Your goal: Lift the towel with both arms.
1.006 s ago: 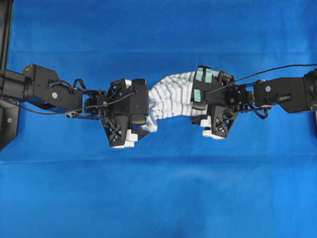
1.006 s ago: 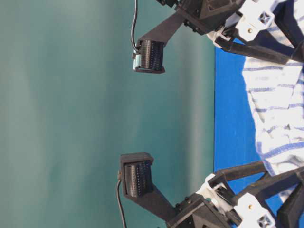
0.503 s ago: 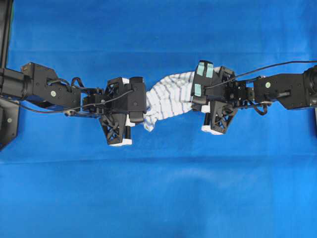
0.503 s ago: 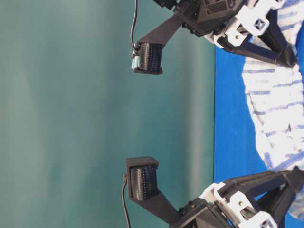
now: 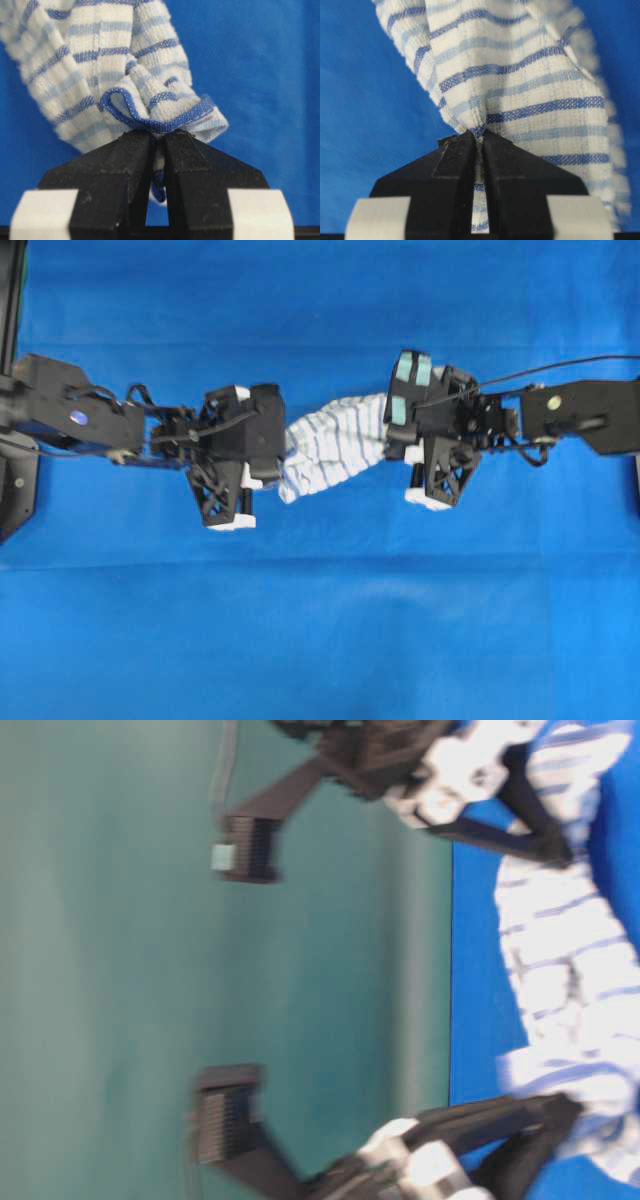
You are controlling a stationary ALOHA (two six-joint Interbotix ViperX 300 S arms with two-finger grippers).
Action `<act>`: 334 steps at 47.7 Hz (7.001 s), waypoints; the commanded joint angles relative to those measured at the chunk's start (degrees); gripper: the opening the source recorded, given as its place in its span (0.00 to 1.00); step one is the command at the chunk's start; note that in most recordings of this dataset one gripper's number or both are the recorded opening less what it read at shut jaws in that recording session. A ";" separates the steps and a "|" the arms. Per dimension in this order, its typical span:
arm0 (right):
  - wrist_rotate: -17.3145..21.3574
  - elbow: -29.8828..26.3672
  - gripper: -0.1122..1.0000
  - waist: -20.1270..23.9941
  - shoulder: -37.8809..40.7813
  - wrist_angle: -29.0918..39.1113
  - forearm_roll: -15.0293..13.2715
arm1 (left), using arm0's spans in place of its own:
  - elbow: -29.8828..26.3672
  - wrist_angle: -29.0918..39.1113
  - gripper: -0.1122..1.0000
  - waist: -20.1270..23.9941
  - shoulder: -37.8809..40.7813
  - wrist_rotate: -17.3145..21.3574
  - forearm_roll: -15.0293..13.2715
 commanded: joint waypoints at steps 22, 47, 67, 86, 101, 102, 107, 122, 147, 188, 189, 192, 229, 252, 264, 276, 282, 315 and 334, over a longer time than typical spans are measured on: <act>-1.05 -15.73 0.15 0.70 -18.02 18.72 -0.44 | -8.09 18.63 0.13 0.18 -26.10 0.18 0.09; -3.87 -33.49 0.15 0.70 -21.27 29.79 -1.67 | -17.67 26.63 0.13 1.05 -36.21 0.26 0.26; -4.39 -35.60 0.15 0.97 -21.80 29.88 -1.58 | -20.39 27.07 0.13 1.05 -36.21 0.35 0.26; -5.71 -35.51 0.15 0.97 -21.80 29.79 -1.58 | -20.30 25.84 0.15 1.05 -36.21 0.44 0.35; -5.80 -35.24 0.50 0.97 -21.45 29.88 -1.67 | -19.86 23.99 0.86 1.05 -36.74 0.44 0.26; -5.80 -35.16 0.56 0.97 -21.36 29.88 -1.67 | -19.78 23.99 0.89 1.05 -36.74 0.44 0.35; -5.80 -34.54 0.72 0.97 -21.36 29.97 -1.67 | -19.42 23.99 0.88 1.05 -36.65 0.26 0.26; -4.92 -31.03 0.67 0.97 -21.36 30.67 -1.32 | -16.52 23.20 0.88 0.62 -34.28 0.09 0.26; -0.70 -9.40 0.67 2.64 -20.30 19.51 -0.97 | -6.06 5.27 0.88 -2.11 -19.51 -0.44 -0.09; -0.53 3.78 0.66 2.55 1.85 -5.36 -0.97 | -4.75 -16.44 0.88 -6.06 11.78 -2.81 -0.53; -0.44 3.78 0.66 2.64 2.20 -5.54 -0.97 | -4.75 -16.88 0.88 -6.06 12.30 -3.08 -0.53; -0.53 3.78 0.66 2.55 3.34 -6.15 -0.97 | -4.75 -17.93 0.88 -6.06 13.80 -3.69 -0.53; -0.70 3.69 0.19 2.29 5.71 -7.91 -1.23 | -5.36 -16.52 0.16 -5.45 15.64 -3.87 -0.53; -0.62 -0.44 0.19 2.37 -3.34 -2.64 -1.05 | -3.87 -7.47 0.16 -5.36 2.20 -3.34 -0.44; -0.88 -5.54 0.19 2.29 -10.72 5.10 -1.14 | -3.78 -0.35 0.16 -4.31 -8.44 -2.90 -0.18; -1.14 -12.39 0.19 2.37 -14.94 13.36 -1.32 | -5.54 7.56 0.16 -2.72 -19.07 -2.90 -0.09; -1.49 -16.17 0.19 2.37 -16.26 16.08 -1.76 | -6.68 10.37 0.16 -2.20 -23.91 -2.90 -0.09; -4.92 -35.33 0.19 3.60 -17.49 28.74 -2.81 | -19.16 22.59 0.16 -1.41 -33.66 -2.72 0.26; -5.89 -37.18 0.19 3.78 -17.58 31.03 -2.81 | -19.95 24.35 0.16 -1.05 -34.80 -0.88 0.35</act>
